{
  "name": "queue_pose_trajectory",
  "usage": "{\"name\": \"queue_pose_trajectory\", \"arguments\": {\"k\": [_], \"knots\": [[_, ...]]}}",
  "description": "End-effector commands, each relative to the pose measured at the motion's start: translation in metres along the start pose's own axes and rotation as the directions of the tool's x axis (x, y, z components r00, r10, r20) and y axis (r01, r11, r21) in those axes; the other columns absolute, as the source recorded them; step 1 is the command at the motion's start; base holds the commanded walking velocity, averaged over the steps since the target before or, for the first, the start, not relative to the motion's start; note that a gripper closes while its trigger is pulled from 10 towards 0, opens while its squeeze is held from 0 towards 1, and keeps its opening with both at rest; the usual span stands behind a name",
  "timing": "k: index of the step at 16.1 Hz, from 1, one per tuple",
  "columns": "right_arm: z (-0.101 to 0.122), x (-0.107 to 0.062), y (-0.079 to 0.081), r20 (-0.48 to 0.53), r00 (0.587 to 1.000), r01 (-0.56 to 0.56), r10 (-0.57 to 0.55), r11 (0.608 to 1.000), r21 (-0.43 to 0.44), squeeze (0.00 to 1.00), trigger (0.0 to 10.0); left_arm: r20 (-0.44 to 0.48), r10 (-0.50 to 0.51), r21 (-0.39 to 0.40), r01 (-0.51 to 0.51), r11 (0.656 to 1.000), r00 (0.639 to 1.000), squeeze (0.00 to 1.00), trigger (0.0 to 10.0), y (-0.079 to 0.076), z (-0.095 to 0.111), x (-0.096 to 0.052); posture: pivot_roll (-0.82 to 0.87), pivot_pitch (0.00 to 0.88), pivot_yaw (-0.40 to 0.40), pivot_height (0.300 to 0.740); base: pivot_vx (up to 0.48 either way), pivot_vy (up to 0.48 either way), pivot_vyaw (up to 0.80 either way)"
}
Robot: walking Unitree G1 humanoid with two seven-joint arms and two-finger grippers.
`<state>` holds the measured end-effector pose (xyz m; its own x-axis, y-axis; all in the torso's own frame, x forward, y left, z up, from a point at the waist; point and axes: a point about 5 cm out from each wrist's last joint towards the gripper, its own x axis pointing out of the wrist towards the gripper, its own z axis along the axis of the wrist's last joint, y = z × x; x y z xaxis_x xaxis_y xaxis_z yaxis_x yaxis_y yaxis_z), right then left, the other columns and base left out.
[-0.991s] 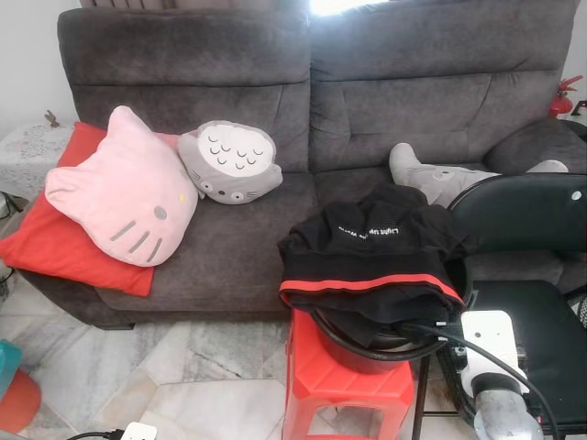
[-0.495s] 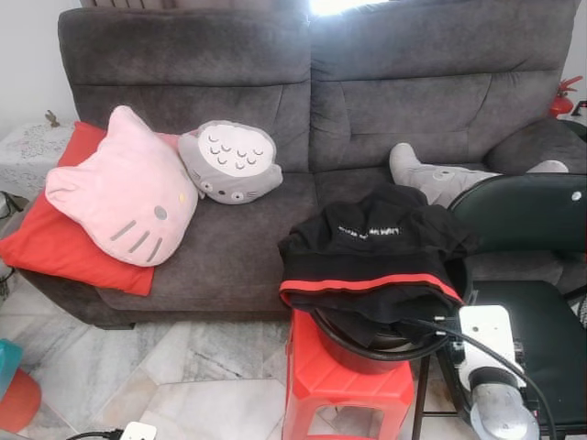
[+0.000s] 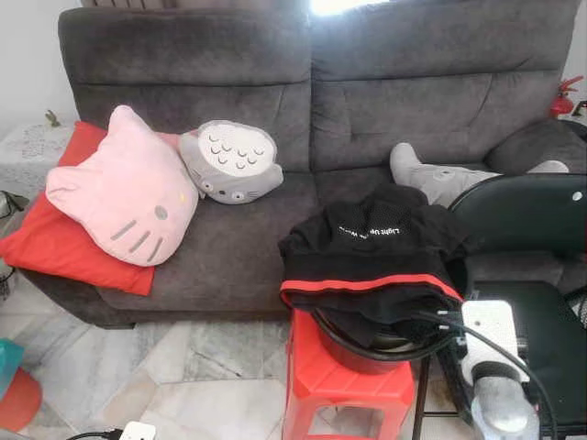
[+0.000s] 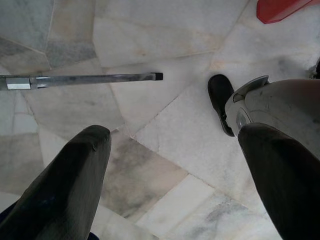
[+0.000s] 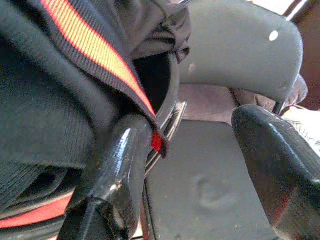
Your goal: Hang hanger
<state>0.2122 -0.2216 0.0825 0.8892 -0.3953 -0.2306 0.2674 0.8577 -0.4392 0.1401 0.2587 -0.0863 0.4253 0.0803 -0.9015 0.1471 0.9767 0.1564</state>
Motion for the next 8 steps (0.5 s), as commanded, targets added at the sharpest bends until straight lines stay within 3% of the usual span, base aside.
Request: {"name": "queue_pose_trajectory", "arguments": {"k": [1, 5, 8], "knots": [[0.001, 0.001, -0.003, -0.001, 1.000, 0.021, -0.021, 1.000, -0.001, 0.00, 10.0, -0.014, 0.002, -0.003, -0.002, 1.000, 1.000, 0.00, 10.0, 0.000, -0.002, 0.000, -0.11, 0.000, 0.029, 0.740, 0.000, 0.000, 0.00], [0.003, 0.004, -0.003, -0.002, 1.000, 0.017, -0.017, 1.000, 0.004, 0.00, 10.0, -0.014, 0.003, -0.001, -0.003, 1.000, 1.000, 0.00, 10.0, 0.001, -0.002, 0.000, -0.11, 0.000, 0.030, 0.740, 0.000, 0.000, 0.00], [-0.007, 0.005, 0.011, -0.090, 0.993, -0.077, 0.074, 0.997, -0.020, 0.00, 10.0, -0.014, 0.004, 0.001, -0.004, 1.000, 1.000, 0.00, 10.0, 0.000, -0.002, 0.000, -0.11, 0.000, 0.028, 0.740, 0.000, 0.000, 0.00]]}}
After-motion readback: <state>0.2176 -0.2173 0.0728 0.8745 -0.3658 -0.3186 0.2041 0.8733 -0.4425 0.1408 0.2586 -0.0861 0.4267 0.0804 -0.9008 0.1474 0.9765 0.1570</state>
